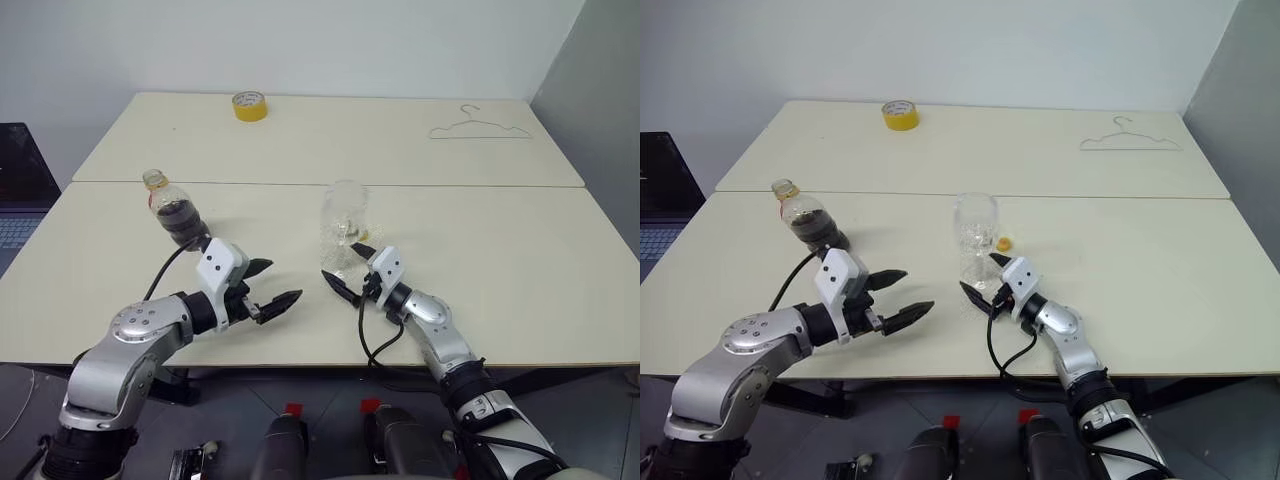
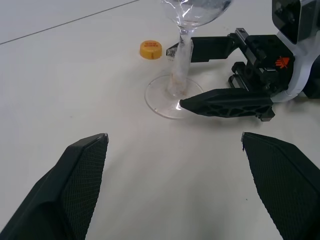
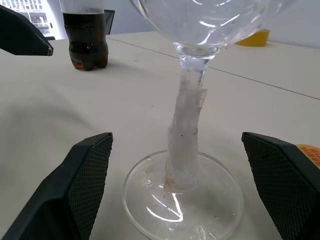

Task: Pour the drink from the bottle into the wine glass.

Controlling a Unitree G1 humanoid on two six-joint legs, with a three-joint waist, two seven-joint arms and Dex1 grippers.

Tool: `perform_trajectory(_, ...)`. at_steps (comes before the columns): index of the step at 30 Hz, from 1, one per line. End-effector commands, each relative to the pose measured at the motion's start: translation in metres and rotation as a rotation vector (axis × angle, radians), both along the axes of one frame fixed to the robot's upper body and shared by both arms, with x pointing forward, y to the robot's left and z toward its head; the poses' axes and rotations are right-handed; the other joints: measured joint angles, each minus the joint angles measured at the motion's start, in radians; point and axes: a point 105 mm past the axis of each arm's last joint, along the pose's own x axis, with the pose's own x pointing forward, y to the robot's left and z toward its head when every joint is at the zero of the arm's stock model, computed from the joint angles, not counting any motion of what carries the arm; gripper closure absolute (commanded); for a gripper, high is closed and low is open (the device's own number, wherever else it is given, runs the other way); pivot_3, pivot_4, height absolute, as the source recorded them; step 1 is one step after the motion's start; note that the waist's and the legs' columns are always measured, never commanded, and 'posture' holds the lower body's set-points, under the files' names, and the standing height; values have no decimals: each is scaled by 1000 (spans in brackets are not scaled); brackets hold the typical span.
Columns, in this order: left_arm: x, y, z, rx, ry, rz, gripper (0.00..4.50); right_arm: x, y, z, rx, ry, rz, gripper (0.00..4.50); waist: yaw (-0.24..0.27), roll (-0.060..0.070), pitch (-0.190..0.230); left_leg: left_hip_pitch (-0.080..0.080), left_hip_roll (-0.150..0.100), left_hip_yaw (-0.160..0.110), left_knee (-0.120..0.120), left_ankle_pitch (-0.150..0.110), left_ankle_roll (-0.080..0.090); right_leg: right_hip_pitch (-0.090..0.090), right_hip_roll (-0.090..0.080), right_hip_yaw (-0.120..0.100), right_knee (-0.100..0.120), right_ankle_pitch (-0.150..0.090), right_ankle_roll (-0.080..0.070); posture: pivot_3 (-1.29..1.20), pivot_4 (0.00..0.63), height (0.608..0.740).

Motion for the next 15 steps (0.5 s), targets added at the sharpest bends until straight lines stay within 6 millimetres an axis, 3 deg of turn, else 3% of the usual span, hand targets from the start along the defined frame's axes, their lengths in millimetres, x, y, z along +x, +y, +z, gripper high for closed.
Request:
perform_trajectory(1, 3, 6, 12, 6, -56, 15, 0, 1, -2, 17, 5, -65, 10, 43, 0, 0, 0, 0, 0, 0, 0, 0, 0, 0, 0, 0, 0, 0, 0, 0, 150, 740)
perform_trajectory(6, 5, 11, 13, 9, -61, 33, 0, -4, -11, 21, -23, -60, 42, 43, 0, 0, 0, 0, 0, 0, 0, 0, 0, 0, 0, 0, 0, 0, 0, 0, 150, 740)
perform_trajectory(15, 4, 52, 34, -78, -97, 149, 0, -11, -68, 51, -171, -32, 61, 43, 2, 0, 0, 0, 0, 0, 0, 0, 0, 0, 0, 0, 0, -2, -3, 0, 150, 740)
